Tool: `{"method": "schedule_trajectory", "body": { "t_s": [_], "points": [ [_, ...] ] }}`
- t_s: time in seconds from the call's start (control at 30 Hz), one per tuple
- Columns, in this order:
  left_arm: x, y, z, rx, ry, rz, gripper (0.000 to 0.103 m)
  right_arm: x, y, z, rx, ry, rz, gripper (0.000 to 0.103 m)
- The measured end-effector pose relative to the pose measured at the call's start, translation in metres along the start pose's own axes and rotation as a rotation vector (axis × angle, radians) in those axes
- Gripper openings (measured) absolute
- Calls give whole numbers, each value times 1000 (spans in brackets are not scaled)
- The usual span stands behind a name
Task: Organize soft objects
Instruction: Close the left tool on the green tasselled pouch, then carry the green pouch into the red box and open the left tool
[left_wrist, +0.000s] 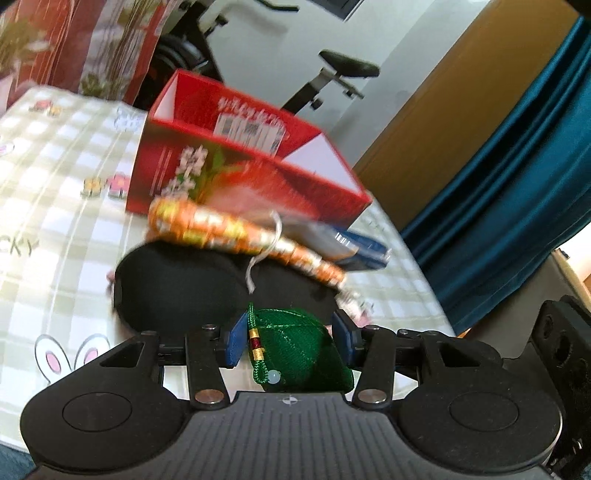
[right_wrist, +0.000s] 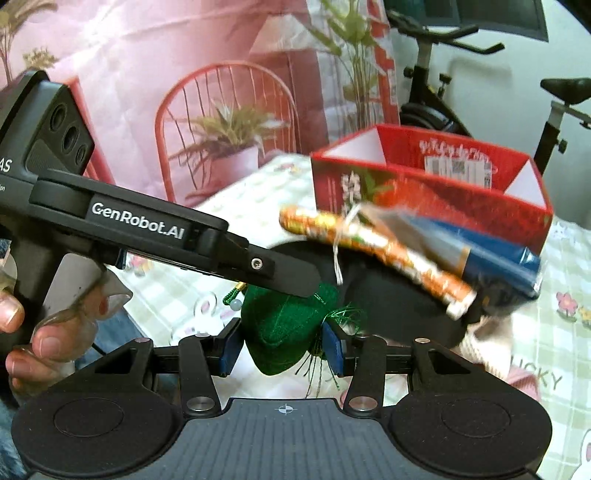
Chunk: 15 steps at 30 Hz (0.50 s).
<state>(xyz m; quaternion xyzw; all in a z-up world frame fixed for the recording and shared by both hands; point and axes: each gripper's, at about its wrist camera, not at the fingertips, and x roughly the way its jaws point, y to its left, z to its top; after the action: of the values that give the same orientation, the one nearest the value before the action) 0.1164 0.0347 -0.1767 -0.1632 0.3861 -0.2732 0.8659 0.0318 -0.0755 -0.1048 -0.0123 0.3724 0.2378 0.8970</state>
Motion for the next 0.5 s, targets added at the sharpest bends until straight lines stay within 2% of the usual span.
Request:
{"method": "schedule_trajectory", "body": {
  "t_s": [0.5],
  "points": [
    [-42, -29, 47, 58, -139, -57, 53, -28, -2, 63, -67, -139, -2, 44]
  ]
}}
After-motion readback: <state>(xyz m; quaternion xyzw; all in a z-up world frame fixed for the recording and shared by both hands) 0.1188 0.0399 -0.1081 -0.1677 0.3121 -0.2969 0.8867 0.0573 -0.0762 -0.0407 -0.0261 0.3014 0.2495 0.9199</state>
